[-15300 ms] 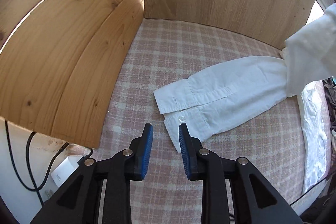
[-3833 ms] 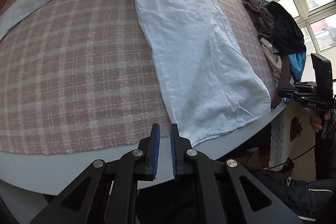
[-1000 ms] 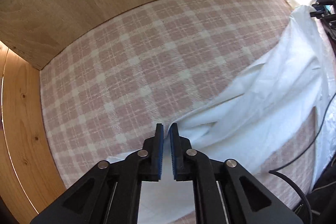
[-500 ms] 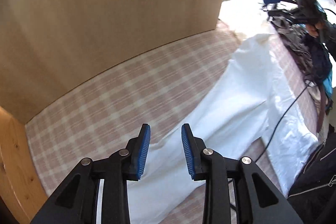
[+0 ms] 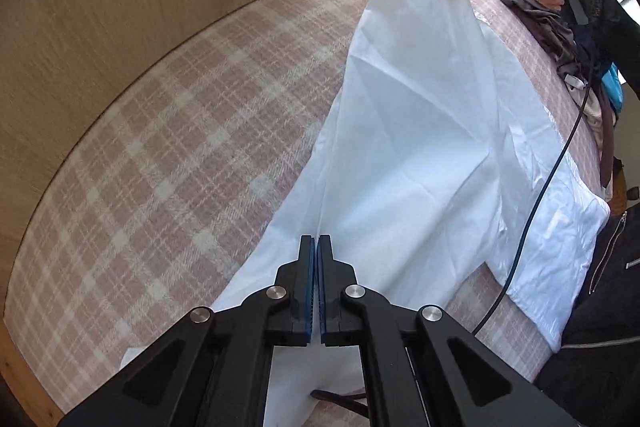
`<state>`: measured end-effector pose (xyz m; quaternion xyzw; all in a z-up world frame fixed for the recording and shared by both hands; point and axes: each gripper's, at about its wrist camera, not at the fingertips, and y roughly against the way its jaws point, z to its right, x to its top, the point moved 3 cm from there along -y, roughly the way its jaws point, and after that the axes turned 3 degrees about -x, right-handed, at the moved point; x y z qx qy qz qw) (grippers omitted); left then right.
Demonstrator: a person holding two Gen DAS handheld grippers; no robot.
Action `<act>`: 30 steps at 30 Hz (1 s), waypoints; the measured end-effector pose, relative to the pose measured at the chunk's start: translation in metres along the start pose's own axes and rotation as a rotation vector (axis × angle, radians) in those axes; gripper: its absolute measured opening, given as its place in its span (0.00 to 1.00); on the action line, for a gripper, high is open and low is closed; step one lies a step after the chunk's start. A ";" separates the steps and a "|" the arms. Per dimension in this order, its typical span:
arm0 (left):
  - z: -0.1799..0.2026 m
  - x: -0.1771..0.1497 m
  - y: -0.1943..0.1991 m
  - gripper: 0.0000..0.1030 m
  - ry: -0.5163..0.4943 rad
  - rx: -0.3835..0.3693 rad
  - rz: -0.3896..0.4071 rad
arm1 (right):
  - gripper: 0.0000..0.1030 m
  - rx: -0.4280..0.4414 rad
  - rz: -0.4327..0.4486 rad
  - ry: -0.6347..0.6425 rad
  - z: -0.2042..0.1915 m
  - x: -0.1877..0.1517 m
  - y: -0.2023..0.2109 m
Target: Fold clothes
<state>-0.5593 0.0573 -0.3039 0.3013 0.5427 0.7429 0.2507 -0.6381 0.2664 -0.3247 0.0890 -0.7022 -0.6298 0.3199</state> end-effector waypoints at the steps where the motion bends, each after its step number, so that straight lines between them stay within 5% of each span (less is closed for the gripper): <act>1: -0.002 -0.002 0.001 0.01 0.011 -0.001 -0.006 | 0.41 0.020 0.002 -0.008 0.001 0.001 -0.004; 13: 0.003 -0.006 0.005 0.01 0.017 0.003 -0.019 | 0.49 0.071 0.037 0.031 -0.021 0.007 -0.032; 14: 0.003 -0.006 0.006 0.02 0.016 0.005 -0.019 | 0.40 0.074 0.046 0.042 -0.025 0.005 -0.031; 15: 0.003 -0.007 0.006 0.02 0.016 0.006 -0.018 | 0.18 0.068 0.055 0.048 -0.029 0.004 -0.028; 16: 0.004 -0.007 0.007 0.02 0.016 0.008 -0.017 | 0.11 0.056 0.065 0.052 -0.032 0.003 -0.023; 21: 0.006 -0.009 0.010 0.03 0.012 0.020 -0.010 | 0.09 -0.016 0.127 0.053 -0.043 -0.004 0.006; 24: 0.004 -0.009 0.012 0.05 0.023 0.020 0.000 | 0.09 -0.164 0.222 0.024 -0.036 -0.010 0.045; 30: -0.002 -0.012 0.021 0.16 0.040 0.065 0.010 | 0.25 -0.179 0.034 -0.002 -0.026 -0.013 0.016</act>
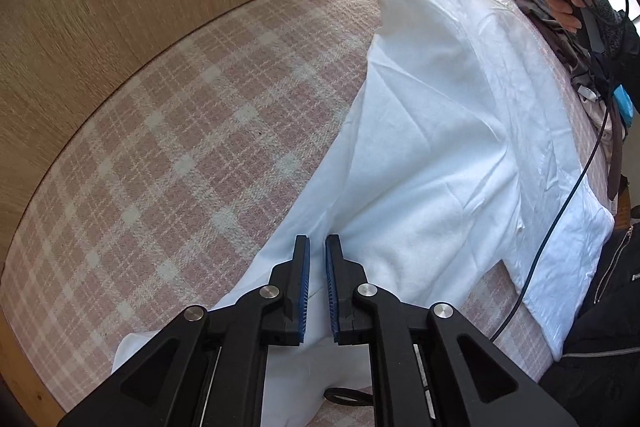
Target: Fold clothes
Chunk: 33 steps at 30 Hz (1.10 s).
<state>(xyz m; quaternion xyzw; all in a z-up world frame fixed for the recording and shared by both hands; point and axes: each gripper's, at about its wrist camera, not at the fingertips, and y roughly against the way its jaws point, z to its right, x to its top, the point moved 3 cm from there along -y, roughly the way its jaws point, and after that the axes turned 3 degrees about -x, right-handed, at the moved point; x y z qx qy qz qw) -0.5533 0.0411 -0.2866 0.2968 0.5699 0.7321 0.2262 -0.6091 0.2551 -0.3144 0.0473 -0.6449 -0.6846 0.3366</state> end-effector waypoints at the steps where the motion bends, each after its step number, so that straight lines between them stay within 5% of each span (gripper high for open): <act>1: -0.001 -0.003 0.004 0.19 -0.001 0.021 0.002 | 0.25 0.029 -0.005 -0.041 0.004 0.002 0.004; 7: -0.011 -0.024 0.060 0.16 0.073 0.145 0.094 | 0.30 0.158 0.136 -0.167 0.030 -0.006 0.090; 12: 0.017 -0.039 0.103 0.16 0.057 0.089 0.194 | 0.30 0.286 0.181 -0.266 0.041 -0.061 0.152; 14: 0.048 -0.049 0.104 0.16 0.027 0.048 0.209 | 0.30 0.338 0.180 -0.296 0.038 -0.097 0.175; 18: 0.104 -0.048 0.083 0.17 -0.021 -0.039 0.229 | 0.30 0.262 0.125 -0.306 0.028 -0.171 0.198; 22: 0.164 -0.054 0.075 0.16 -0.064 -0.089 0.217 | 0.30 0.292 0.079 -0.368 0.022 -0.233 0.204; 27: 0.240 -0.087 0.064 0.16 -0.081 -0.134 0.184 | 0.29 0.308 0.123 -0.368 0.030 -0.267 0.233; 33: 0.345 -0.101 0.030 0.19 -0.008 -0.201 0.186 | 0.29 0.319 0.022 -0.300 0.034 -0.296 0.207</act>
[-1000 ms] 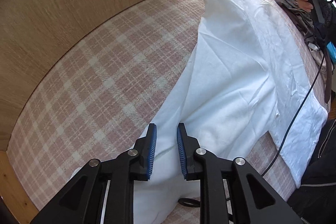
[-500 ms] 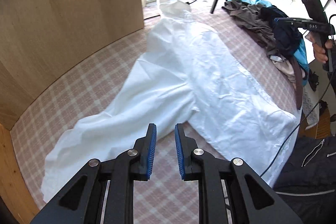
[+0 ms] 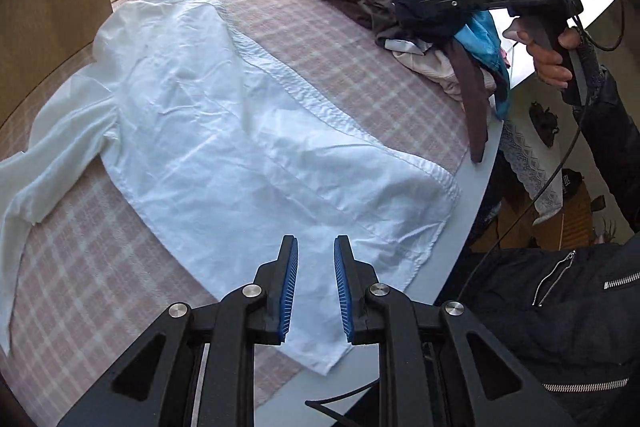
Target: Fold clothes
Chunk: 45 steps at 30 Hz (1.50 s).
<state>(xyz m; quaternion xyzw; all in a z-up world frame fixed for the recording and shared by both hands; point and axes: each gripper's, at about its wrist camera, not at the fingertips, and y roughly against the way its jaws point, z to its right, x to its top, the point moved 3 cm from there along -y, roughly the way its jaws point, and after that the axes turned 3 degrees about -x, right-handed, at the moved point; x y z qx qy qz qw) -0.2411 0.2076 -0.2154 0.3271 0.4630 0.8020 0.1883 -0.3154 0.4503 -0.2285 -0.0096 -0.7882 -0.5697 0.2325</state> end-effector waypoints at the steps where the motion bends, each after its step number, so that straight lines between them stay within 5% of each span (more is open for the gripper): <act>1: 0.015 -0.001 -0.012 0.19 0.026 -0.008 0.002 | 0.29 0.009 -0.020 0.010 0.004 -0.005 -0.007; 6: 0.088 -0.004 -0.073 0.27 0.152 -0.035 -0.001 | 0.29 0.057 -0.103 0.064 0.026 -0.024 -0.035; 12: 0.124 0.011 -0.120 0.32 0.368 0.056 0.006 | 0.29 0.131 -0.144 0.146 0.032 -0.037 -0.047; 15: 0.120 0.024 -0.137 0.37 0.429 0.165 0.003 | 0.29 0.165 -0.143 0.173 0.030 -0.040 -0.047; 17: 0.111 0.026 -0.147 0.32 0.446 0.236 -0.015 | 0.29 0.189 -0.145 0.179 0.030 -0.038 -0.048; 18: 0.106 0.024 -0.148 0.18 0.462 0.246 -0.015 | 0.29 0.202 -0.150 0.177 0.029 -0.036 -0.049; 21: 0.092 0.015 -0.134 0.05 0.522 0.204 0.032 | 0.29 0.237 -0.162 0.176 0.026 -0.024 -0.057; 28: 0.074 -0.007 -0.082 0.04 0.593 0.228 0.138 | 0.29 0.231 -0.181 0.193 -0.003 0.040 -0.108; 32: 0.061 -0.021 -0.059 0.04 0.664 0.212 0.193 | 0.29 0.272 -0.263 0.181 -0.029 0.062 -0.152; 40: 0.059 -0.022 -0.045 0.04 0.672 0.166 0.237 | 0.29 0.318 -0.367 0.187 -0.058 0.055 -0.185; 45: 0.061 -0.014 -0.017 0.04 0.650 0.121 0.289 | 0.32 0.347 -0.325 0.196 -0.043 0.042 -0.147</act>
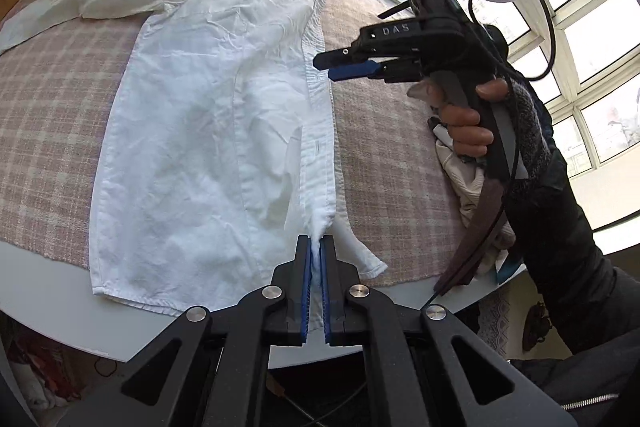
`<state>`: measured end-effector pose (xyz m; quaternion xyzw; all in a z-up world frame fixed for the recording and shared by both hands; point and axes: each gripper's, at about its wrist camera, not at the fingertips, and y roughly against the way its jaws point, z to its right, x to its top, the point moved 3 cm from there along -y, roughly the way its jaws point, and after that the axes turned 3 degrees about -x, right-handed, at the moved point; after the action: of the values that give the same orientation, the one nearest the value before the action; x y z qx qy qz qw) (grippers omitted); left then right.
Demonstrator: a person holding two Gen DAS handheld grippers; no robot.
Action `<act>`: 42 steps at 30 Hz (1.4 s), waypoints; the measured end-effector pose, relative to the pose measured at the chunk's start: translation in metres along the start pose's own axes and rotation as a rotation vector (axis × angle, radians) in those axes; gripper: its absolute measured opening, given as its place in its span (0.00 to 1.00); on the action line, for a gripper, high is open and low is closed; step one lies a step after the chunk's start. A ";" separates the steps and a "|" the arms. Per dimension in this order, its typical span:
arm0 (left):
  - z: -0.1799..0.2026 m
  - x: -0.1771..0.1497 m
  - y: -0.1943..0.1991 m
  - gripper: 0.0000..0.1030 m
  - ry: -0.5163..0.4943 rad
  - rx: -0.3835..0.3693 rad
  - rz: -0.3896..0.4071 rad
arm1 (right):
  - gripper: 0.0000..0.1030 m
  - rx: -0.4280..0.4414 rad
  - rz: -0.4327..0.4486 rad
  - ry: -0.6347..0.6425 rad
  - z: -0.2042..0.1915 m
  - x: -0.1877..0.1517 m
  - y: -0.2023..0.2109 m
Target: Fold clothes
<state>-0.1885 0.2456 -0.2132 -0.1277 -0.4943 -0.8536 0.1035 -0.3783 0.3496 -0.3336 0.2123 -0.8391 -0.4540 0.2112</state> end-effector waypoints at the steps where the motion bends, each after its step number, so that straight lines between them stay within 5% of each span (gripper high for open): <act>1: 0.003 0.004 0.006 0.04 -0.022 0.003 0.007 | 0.33 0.012 0.016 0.009 -0.001 -0.013 0.010; 8: 0.022 0.035 0.034 0.04 -0.152 0.007 0.015 | 0.35 -0.025 0.032 0.192 -0.035 -0.104 0.047; 13: 0.031 0.018 0.000 0.12 -0.165 -0.088 -0.133 | 0.35 -0.047 -0.014 0.169 -0.033 -0.129 0.047; 17: 0.019 -0.005 0.002 0.16 -0.180 -0.040 -0.137 | 0.36 -0.028 -0.043 0.108 -0.015 -0.136 0.042; 20: -0.009 -0.019 0.014 0.23 -0.180 0.087 -0.107 | 0.36 -0.049 -0.050 0.122 -0.015 -0.144 0.037; 25: -0.097 -0.030 0.028 0.24 -0.023 0.278 -0.098 | 0.39 -0.040 -0.080 0.127 -0.023 -0.160 0.024; 29: -0.143 -0.022 0.026 0.24 0.097 0.279 -0.078 | 0.40 -0.053 -0.092 0.136 -0.033 -0.174 0.012; 35: -0.141 -0.017 0.004 0.24 0.050 0.210 -0.134 | 0.40 -0.159 -0.122 0.210 -0.054 -0.186 -0.004; 42: -0.151 -0.023 -0.017 0.18 0.043 0.237 -0.222 | 0.40 -0.228 -0.127 0.231 -0.066 -0.191 -0.008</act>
<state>-0.1893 0.1234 -0.3071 -0.0408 -0.6003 -0.7980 0.0334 -0.1835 0.4057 -0.3384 0.2904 -0.7373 -0.5311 0.2999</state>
